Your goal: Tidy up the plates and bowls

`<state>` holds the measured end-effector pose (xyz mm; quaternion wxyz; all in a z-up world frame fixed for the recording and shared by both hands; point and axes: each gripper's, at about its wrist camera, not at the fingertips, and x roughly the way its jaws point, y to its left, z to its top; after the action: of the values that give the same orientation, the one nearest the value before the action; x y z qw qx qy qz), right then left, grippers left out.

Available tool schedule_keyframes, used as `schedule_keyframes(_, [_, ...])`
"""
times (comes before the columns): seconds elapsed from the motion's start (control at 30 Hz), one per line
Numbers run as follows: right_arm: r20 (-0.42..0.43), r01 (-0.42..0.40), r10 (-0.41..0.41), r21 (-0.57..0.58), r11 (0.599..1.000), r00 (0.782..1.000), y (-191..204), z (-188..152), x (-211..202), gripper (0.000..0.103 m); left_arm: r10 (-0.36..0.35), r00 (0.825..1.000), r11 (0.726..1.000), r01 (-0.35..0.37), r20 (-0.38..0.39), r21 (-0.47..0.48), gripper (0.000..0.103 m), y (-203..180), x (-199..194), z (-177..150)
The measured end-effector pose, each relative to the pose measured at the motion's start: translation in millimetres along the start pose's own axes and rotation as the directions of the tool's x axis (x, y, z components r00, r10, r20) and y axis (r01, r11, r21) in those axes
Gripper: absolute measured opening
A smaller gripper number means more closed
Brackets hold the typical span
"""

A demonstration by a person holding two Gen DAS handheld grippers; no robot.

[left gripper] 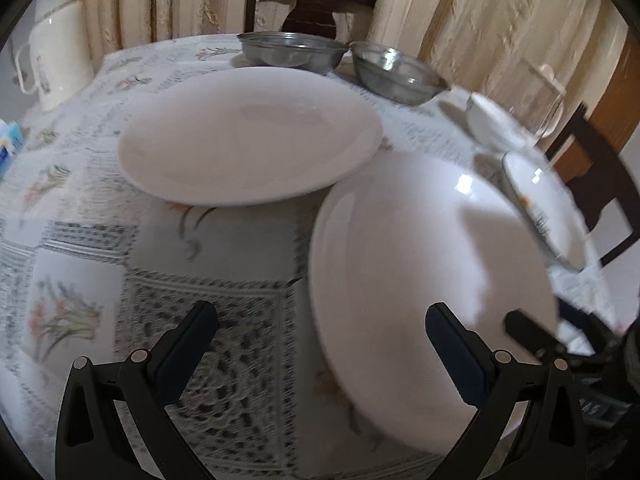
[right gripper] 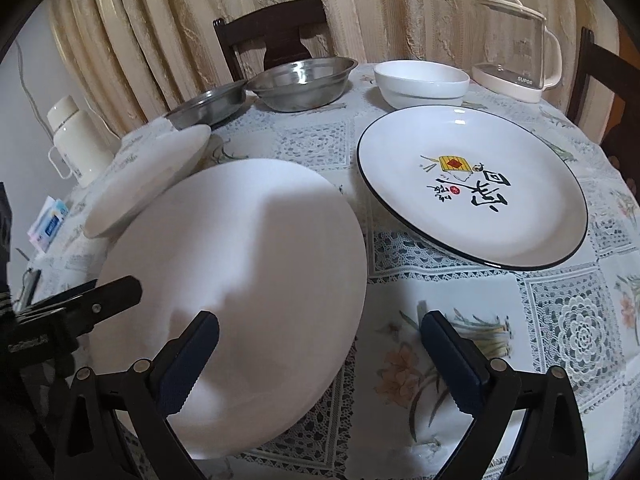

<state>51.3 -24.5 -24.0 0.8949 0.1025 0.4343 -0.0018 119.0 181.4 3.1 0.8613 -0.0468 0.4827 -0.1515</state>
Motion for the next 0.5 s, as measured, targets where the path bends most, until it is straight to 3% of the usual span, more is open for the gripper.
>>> schedule_keyframes(0.17, [0.016,-0.013,0.013,0.014,1.000,1.000,-1,4,1,0.094,-0.022,1.000,1.000,0.022,0.014,0.004,0.098,-4,6,7])
schedule_keyframes(0.33, [0.029,-0.032,0.032,0.032,0.999,0.999,-5,7,0,0.083,-0.084,0.996,0.996,0.084,0.012,-0.004,0.078,-8,7,13])
schedule_keyframes(0.4, [0.031,-0.065,0.064,0.042,0.997,0.997,-6,8,0,0.078,-0.092,0.996,0.996,0.092,0.012,-0.004,0.074,-9,8,14])
schedule_keyframes(0.47, [0.013,-0.153,0.153,0.067,0.986,0.988,-8,8,3,0.064,-0.106,0.994,0.994,0.107,0.013,-0.004,0.065,-10,10,16])
schedule_keyframes(0.5, [0.021,-0.169,0.168,0.074,0.983,0.986,-8,8,2,0.063,-0.117,0.993,0.993,0.118,0.010,-0.005,0.061,-11,11,16])
